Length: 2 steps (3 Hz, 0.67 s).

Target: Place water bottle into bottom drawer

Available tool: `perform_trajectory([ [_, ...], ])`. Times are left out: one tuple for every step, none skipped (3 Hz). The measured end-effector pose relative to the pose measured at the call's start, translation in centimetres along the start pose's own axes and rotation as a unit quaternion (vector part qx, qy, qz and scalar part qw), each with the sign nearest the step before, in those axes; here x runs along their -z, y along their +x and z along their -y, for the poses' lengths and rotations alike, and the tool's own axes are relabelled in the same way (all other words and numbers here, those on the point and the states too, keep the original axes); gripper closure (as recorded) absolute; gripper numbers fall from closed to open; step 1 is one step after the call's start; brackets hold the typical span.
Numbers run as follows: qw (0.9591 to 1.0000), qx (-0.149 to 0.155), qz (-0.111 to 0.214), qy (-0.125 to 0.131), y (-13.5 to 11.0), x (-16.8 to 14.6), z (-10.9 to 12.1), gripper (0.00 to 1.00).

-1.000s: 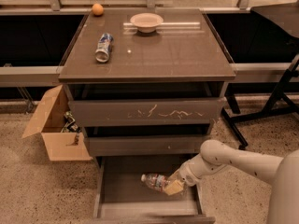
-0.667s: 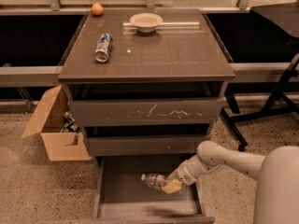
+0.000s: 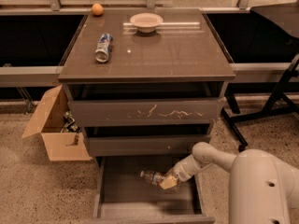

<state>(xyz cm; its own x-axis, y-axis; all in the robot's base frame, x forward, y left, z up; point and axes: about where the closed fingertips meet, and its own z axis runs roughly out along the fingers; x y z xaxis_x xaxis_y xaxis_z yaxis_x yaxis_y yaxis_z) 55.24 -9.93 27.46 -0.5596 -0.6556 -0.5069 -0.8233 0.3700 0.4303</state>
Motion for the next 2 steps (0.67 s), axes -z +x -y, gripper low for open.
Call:
perform_trajectory([
  [1.0000,-0.009,0.000,-0.001,-0.1,-2.9,2.8,0.59],
  [0.9999,-0.014,-0.002,0.004,-0.3,-4.9,4.2,0.37],
])
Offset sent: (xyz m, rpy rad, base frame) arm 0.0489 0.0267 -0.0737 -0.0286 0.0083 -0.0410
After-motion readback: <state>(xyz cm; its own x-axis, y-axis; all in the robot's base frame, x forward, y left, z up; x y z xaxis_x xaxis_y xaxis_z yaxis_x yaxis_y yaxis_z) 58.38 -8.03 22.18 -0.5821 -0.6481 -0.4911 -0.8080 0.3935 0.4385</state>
